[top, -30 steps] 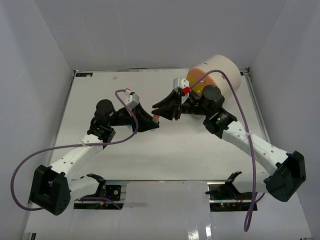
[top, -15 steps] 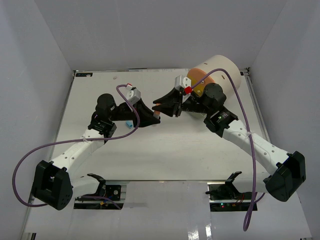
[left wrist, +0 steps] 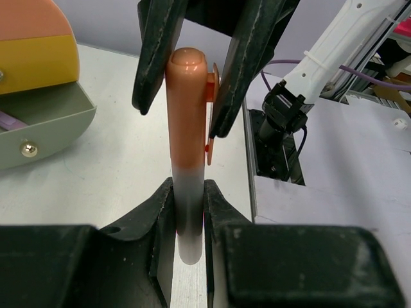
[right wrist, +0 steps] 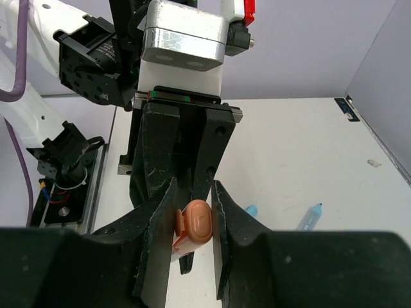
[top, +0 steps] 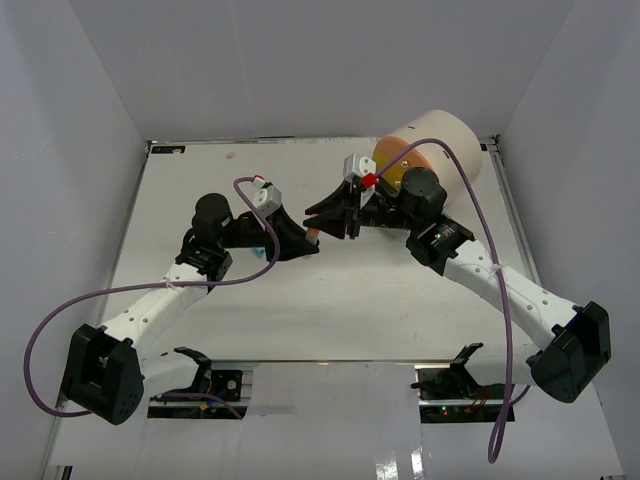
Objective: Sort the stationery into containers
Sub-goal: Close the pen cap on the pen, then place the pen in the drawer.
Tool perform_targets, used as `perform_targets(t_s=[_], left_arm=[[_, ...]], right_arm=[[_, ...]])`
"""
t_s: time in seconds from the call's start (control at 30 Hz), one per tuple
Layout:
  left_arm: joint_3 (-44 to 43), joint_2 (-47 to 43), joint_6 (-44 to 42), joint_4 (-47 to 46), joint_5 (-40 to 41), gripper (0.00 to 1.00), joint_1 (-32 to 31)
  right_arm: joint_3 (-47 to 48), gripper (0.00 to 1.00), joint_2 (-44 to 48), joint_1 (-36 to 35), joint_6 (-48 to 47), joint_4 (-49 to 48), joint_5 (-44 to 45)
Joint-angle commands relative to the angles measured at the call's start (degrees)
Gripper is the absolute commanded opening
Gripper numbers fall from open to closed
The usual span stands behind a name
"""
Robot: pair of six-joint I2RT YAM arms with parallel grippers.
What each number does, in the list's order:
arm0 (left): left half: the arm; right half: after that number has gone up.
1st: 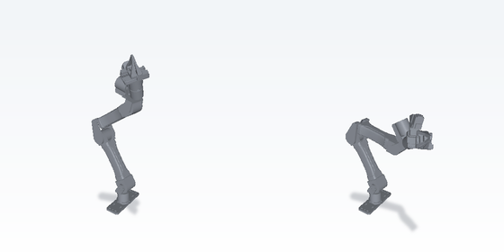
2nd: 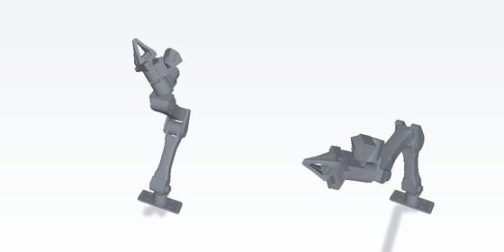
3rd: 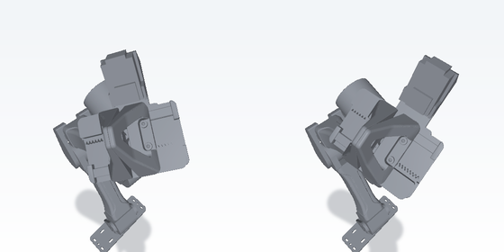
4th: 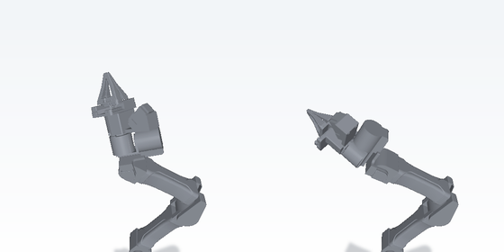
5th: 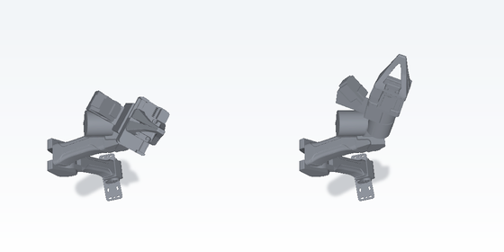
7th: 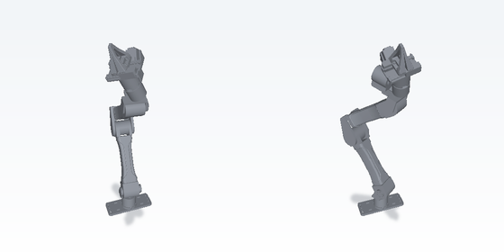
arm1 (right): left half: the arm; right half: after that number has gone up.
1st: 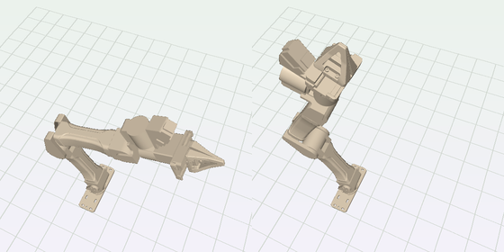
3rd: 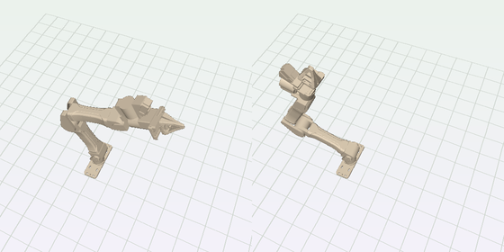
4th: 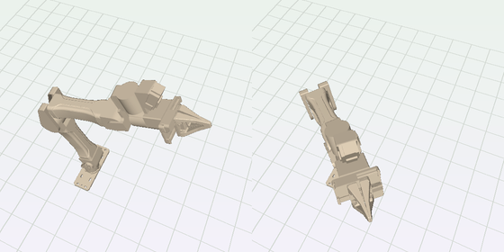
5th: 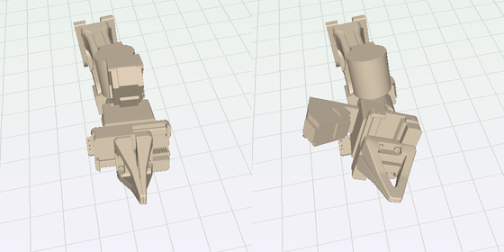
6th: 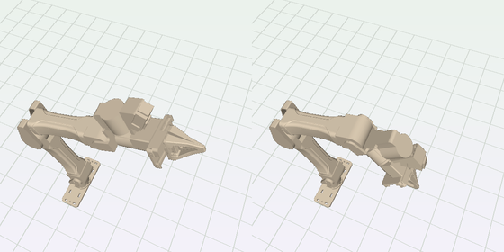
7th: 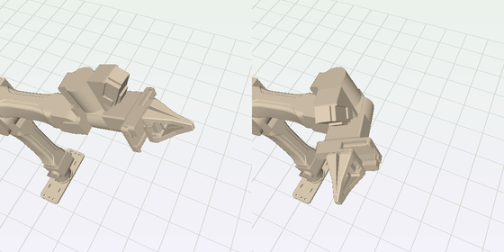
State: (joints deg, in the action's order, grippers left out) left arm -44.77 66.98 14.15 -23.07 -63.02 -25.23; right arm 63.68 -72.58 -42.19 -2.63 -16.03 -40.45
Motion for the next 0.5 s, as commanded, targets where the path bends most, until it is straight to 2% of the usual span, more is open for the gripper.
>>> perform_targets(t_s=[0.0, 0.2, 0.3, 0.43, 0.47], left_arm=[[-1.0, -4.2, 0.8, -9.7, 0.6, 0.11, -0.5], [0.6, -3.3, 2.3, -9.5, 0.6, 0.16, -0.5], [0.6, -2.7, 3.2, -8.8, 0.4, 0.25, -0.5], [0.6, -2.7, 2.8, -5.9, 1.0, 0.43, -0.5], [0.7, -2.7, 2.2, -4.2, 1.3, 0.51, -0.5]], right_arm=[[-2.9, 0.08, -2.8, -1.4, 1.7, 9.9, -2.6], [-2.9, 0.08, -2.9, -1.4, 2.2, 8.1, -1.0], [-2.8, 0.08, -2.5, -1.4, 2.2, 7.9, 1.0], [-2.4, 0.08, -1.7, -1.0, 1.8, 8.4, 4.2], [-2.4, 0.08, -1.6, -0.6, 1.3, 8.5, 5.0]])
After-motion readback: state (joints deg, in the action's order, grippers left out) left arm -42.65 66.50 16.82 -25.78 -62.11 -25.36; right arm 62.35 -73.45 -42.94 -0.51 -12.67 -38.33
